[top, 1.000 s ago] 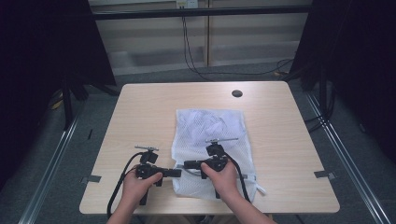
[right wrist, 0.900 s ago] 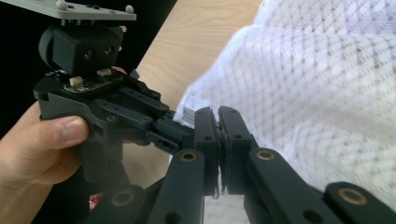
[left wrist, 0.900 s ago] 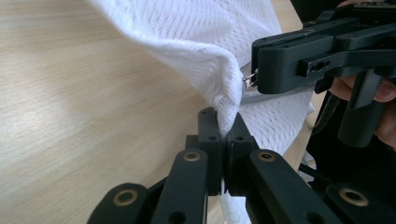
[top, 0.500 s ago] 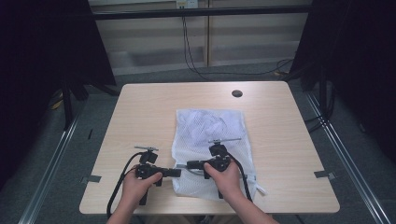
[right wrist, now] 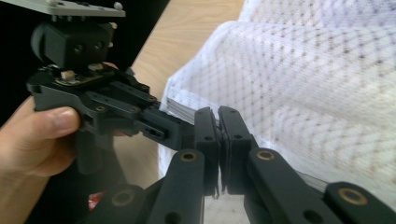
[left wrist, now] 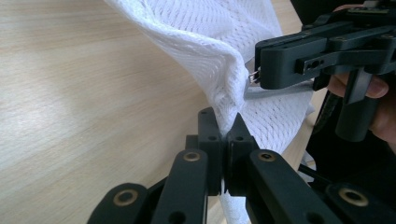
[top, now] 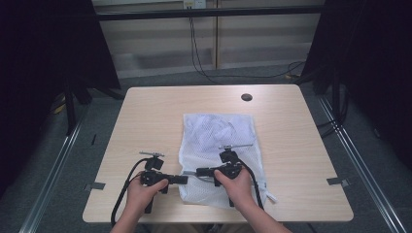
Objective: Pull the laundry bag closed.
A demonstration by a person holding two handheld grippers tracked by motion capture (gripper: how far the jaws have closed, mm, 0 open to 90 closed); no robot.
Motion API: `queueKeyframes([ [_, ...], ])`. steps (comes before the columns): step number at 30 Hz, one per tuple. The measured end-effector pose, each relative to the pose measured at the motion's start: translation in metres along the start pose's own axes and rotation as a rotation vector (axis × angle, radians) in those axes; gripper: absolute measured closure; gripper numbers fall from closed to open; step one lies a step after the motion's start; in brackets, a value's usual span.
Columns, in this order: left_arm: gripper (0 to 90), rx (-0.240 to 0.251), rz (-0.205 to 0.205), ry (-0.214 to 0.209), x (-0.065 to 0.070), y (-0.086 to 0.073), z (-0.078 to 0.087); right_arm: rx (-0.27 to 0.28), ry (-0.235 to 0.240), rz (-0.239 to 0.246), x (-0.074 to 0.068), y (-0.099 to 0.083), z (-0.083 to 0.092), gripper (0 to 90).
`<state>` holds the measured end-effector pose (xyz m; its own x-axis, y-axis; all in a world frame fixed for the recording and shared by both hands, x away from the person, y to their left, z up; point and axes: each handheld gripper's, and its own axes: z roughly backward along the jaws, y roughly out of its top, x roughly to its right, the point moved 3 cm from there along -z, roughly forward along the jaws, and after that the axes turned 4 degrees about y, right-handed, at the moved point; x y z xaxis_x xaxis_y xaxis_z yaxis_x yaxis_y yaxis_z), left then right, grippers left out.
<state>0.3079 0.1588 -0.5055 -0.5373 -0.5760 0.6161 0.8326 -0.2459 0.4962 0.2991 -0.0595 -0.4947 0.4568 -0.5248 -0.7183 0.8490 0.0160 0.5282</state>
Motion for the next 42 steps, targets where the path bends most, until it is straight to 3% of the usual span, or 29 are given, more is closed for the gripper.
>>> queueKeyframes([
  [5,88.0,0.004,0.011,-0.008,0.001,0.000,0.001,0.006,0.000,-0.015,0.003,0.000,0.003,87.3],
  [33,88.0,-0.009,0.016,-0.004,0.001,0.000,-0.001,-0.007,0.003,0.005,0.004,-0.003,0.005,87.4],
  [42,88.1,-0.004,0.032,-0.006,-0.001,0.000,0.001,-0.009,-0.018,0.005,0.009,-0.003,0.012,87.3],
])
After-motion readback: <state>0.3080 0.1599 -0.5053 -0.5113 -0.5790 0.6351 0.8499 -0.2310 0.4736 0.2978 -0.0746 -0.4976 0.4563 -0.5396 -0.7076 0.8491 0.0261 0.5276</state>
